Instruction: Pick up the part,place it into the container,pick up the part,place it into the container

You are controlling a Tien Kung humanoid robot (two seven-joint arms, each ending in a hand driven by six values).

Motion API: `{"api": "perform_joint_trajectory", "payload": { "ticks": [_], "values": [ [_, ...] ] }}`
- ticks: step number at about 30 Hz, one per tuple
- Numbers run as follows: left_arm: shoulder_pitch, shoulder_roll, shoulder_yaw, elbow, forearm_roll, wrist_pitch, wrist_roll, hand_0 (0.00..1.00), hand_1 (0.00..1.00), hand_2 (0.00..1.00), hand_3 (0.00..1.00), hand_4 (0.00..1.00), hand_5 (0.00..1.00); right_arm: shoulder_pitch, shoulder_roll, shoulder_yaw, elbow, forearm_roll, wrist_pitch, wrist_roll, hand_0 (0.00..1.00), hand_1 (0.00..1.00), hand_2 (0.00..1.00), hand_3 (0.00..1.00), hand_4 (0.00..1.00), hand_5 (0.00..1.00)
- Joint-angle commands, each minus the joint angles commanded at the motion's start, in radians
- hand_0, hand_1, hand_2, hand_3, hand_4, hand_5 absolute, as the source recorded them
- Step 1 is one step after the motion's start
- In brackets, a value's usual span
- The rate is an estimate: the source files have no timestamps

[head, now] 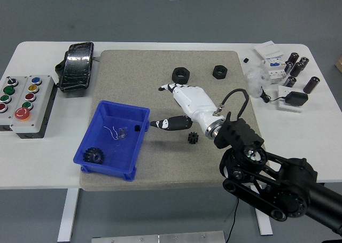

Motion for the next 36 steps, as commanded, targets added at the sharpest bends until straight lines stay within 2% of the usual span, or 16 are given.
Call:
{"api": "perform_joint_trajectory", "payload": {
  "ticks": [2, 3, 5, 8, 9, 14, 15, 20, 21, 26, 27, 32, 33, 36],
  "values": [
    [0.000, 0.000, 0.001, 0.000, -0.001, 0.000, -0.001, 0.656, 0.570, 0.571, 0.621, 0.703, 0.372, -0.033, -0.024, 0.011, 0.004, -0.004, 0.014, -0.017, 0.368, 0.670, 0.760, 0.779, 0.815, 0.358],
    [-0.001, 0.000, 0.001, 0.000, -0.001, 0.000, -0.001, 0.657, 0.570, 0.570, 0.620, 0.708, 0.341, -0.047, -0.031, 0.009, 0.003, -0.004, 0.021, -0.023, 0.321, 0.607, 0.734, 0.741, 0.762, 0.337],
    [0.000, 0.000, 0.000, 0.000, 0.000, 0.000, -0.002, 0.657, 0.570, 0.570, 0.620, 0.708, 0.341, -0.070, -0.040, -0.004, -0.005, -0.001, 0.033, -0.031, 0.321, 0.607, 0.734, 0.741, 0.762, 0.337],
    [0.000, 0.000, -0.002, 0.000, 0.003, 0.000, -0.002, 0.657, 0.570, 0.570, 0.620, 0.708, 0.341, -0.090, -0.038, -0.031, -0.027, 0.008, 0.039, -0.031, 0.321, 0.607, 0.734, 0.741, 0.762, 0.337],
    [-0.001, 0.000, -0.001, 0.000, 0.004, -0.001, -0.002, 0.657, 0.570, 0.569, 0.620, 0.710, 0.328, -0.092, -0.036, -0.037, -0.035, 0.011, 0.038, -0.028, 0.296, 0.532, 0.675, 0.692, 0.701, 0.308],
    [-0.003, 0.001, 0.003, 0.000, 0.000, -0.001, -0.004, 0.657, 0.570, 0.569, 0.620, 0.710, 0.328, -0.085, -0.029, -0.066, -0.079, 0.027, 0.025, -0.007, 0.296, 0.532, 0.675, 0.692, 0.701, 0.308],
    [-0.003, 0.001, 0.003, 0.000, -0.001, -0.001, -0.004, 0.657, 0.569, 0.569, 0.620, 0.711, 0.328, -0.083, -0.029, -0.070, -0.084, 0.029, 0.024, -0.005, 0.276, 0.468, 0.559, 0.649, 0.480, 0.239],
    [-0.002, 0.000, 0.003, 0.000, -0.001, -0.002, -0.003, 0.657, 0.569, 0.569, 0.620, 0.711, 0.328, -0.080, -0.032, -0.077, -0.104, 0.029, 0.013, 0.005, 0.276, 0.468, 0.559, 0.649, 0.480, 0.239],
    [-0.002, 0.000, 0.002, 0.000, 0.000, -0.002, -0.002, 0.657, 0.570, 0.569, 0.621, 0.711, 0.327, -0.080, -0.032, -0.077, -0.106, 0.029, 0.009, 0.007, 0.267, 0.414, 0.402, 0.519, 0.258, 0.089],
    [-0.002, 0.000, 0.004, 0.000, -0.003, -0.002, -0.002, 0.657, 0.570, 0.569, 0.621, 0.711, 0.327, -0.079, -0.034, -0.077, -0.115, 0.030, -0.001, 0.012, 0.267, 0.414, 0.402, 0.519, 0.258, 0.089],
    [-0.002, 0.000, 0.004, 0.000, -0.003, -0.002, -0.003, 0.656, 0.570, 0.570, 0.621, 0.710, 0.328, -0.078, -0.034, -0.078, -0.117, 0.031, -0.002, 0.012, 0.256, 0.387, 0.250, 0.415, 0.192, 0.106],
    [-0.004, 0.001, 0.006, 0.000, -0.006, -0.002, -0.004, 0.656, 0.570, 0.570, 0.621, 0.710, 0.328, -0.077, -0.036, -0.082, -0.119, 0.034, -0.018, 0.018, 0.256, 0.387, 0.250, 0.415, 0.192, 0.106],
    [-0.004, 0.001, 0.006, 0.000, -0.007, -0.002, -0.005, 0.657, 0.569, 0.571, 0.622, 0.710, 0.329, -0.075, -0.038, -0.081, -0.115, 0.034, -0.024, 0.020, 0.264, 0.393, 0.238, 0.401, 0.155, 0.079],
    [-0.004, 0.001, 0.005, 0.000, -0.007, -0.001, -0.005, 0.657, 0.569, 0.571, 0.622, 0.710, 0.329, -0.055, -0.047, -0.078, -0.084, 0.039, -0.037, 0.024, 0.264, 0.393, 0.238, 0.401, 0.155, 0.079]
  ]
}}
